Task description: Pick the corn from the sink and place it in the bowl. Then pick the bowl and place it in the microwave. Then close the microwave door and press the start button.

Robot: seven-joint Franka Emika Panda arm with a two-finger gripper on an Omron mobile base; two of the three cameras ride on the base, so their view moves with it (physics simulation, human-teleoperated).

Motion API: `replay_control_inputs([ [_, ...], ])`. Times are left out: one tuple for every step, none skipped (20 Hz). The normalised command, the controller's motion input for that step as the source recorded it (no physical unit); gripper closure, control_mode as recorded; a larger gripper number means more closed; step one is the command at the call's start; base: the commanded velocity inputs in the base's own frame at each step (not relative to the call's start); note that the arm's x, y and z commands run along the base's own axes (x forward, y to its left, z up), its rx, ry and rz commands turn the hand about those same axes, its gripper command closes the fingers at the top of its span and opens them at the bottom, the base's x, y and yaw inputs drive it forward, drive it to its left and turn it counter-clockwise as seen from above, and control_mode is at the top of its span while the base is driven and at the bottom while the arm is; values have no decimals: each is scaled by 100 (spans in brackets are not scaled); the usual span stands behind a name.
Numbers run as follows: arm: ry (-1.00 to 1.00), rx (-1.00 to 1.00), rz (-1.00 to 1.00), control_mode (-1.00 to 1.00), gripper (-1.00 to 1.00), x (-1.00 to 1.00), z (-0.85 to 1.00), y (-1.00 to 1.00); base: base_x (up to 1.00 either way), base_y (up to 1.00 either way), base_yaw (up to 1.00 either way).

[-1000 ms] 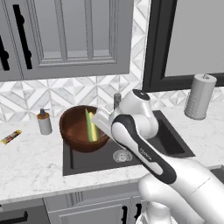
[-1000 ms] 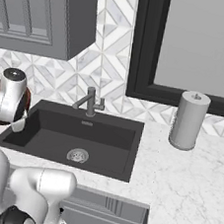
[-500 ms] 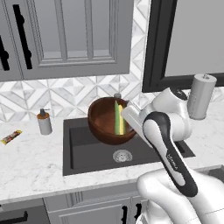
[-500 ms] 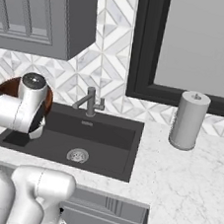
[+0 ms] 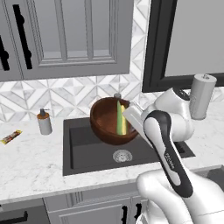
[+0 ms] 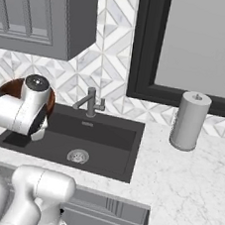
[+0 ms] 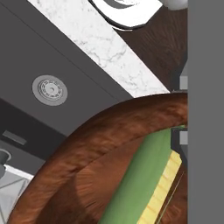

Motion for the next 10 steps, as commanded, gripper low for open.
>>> replay_control_inputs([
  [0,0,0,100,100,0,0,0,-88,4,-12],
  [0,0,0,100,100,0,0,0,-100,21,-19],
  [0,0,0,100,100,0,0,0,-100,37,-29],
  [0,0,0,100,100,0,0,0,-100,51,-45],
  [0,0,0,100,100,0,0,0,-100,56,-57],
  [0,0,0,100,100,0,0,0,-92,42,-66],
  [0,0,0,100,100,0,0,0,-77,24,-77],
  [0,0,0,100,100,0,0,0,-65,21,-83],
  [0,0,0,100,100,0,0,0,-51,20,-87],
  [0,0,0,100,100,0,0,0,-39,18,-91],
])
